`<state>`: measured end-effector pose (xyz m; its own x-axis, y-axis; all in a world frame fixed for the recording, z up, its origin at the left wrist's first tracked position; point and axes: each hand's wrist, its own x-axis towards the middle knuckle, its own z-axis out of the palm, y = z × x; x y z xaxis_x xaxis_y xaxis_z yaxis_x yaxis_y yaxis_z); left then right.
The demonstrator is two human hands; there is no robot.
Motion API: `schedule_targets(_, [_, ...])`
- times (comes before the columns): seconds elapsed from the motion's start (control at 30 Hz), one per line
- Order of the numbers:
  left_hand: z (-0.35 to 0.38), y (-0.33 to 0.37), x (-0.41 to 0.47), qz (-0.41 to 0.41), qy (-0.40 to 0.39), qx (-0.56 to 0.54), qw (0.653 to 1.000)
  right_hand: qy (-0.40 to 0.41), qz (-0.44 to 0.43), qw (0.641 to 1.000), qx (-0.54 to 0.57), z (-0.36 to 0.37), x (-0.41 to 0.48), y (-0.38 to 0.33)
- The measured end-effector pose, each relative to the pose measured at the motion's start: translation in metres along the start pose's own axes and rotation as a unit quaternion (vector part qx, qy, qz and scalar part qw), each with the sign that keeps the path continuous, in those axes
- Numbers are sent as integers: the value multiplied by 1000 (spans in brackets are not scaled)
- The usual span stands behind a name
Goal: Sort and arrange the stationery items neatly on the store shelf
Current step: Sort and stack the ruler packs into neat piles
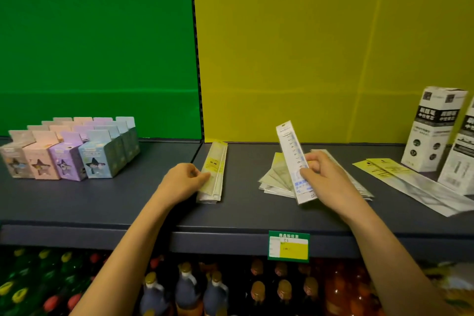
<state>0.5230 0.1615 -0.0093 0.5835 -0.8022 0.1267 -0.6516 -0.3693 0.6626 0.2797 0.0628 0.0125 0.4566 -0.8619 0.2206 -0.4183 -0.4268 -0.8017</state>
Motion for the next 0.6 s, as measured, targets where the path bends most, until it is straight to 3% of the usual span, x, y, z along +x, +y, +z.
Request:
schedule_targets(0.2, [1,-2,4,-14,-13,155,988,27,-13,999,-36,-6,4,8])
schedule_targets(0.33, [1,14,-9,25,115,248,962,98,-7,993,-60,-23,11,22])
schedule_targets(0.4, [4,27,-17,81,180,227,954,124,9,989,-80,-34,16,32])
schedule_targets(0.47, [11,45,-24,142,193,139,961,127,29,985,-113,-42,21,43])
schedule_targets(0.6, [39,84,-33,251,74,6,965,103,54,977,-176,-44,27,58])
